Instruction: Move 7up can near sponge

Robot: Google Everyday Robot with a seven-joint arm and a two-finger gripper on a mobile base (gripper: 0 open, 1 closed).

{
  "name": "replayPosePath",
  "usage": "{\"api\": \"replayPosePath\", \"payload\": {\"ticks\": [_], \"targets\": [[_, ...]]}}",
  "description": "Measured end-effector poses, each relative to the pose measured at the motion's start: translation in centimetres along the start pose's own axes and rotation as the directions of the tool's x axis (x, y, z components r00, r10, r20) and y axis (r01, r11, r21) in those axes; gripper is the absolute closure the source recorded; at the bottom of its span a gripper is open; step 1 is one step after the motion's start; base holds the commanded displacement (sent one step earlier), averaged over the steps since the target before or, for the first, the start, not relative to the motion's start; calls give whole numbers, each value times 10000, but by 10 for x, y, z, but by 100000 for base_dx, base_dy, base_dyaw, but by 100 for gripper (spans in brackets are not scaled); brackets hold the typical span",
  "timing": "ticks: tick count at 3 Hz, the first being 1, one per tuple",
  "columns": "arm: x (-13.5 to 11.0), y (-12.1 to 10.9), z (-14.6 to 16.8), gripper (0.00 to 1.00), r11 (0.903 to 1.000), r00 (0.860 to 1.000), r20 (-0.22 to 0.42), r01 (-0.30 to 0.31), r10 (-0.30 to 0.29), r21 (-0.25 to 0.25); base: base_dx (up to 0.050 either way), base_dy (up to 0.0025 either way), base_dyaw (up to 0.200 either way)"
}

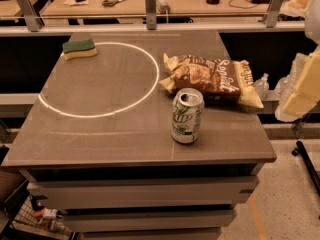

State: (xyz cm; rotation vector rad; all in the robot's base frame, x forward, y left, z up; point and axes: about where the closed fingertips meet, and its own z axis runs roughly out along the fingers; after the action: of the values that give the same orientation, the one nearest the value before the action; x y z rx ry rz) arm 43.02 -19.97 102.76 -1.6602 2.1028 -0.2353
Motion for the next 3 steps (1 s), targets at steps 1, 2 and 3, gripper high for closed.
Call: {"api": "replayPosePath", "payload": {"ticks": [1, 2, 3], "targets": [[-3, 0, -5, 18, 9999, 10000, 38, 43, -44, 112, 0, 0, 0], [-6, 0, -10, 18, 9997, 9999, 75, 88, -90, 222, 0, 0, 0], [-9, 0, -15, 0, 9993, 9998, 115, 139, -143, 338, 0, 0, 0]]}}
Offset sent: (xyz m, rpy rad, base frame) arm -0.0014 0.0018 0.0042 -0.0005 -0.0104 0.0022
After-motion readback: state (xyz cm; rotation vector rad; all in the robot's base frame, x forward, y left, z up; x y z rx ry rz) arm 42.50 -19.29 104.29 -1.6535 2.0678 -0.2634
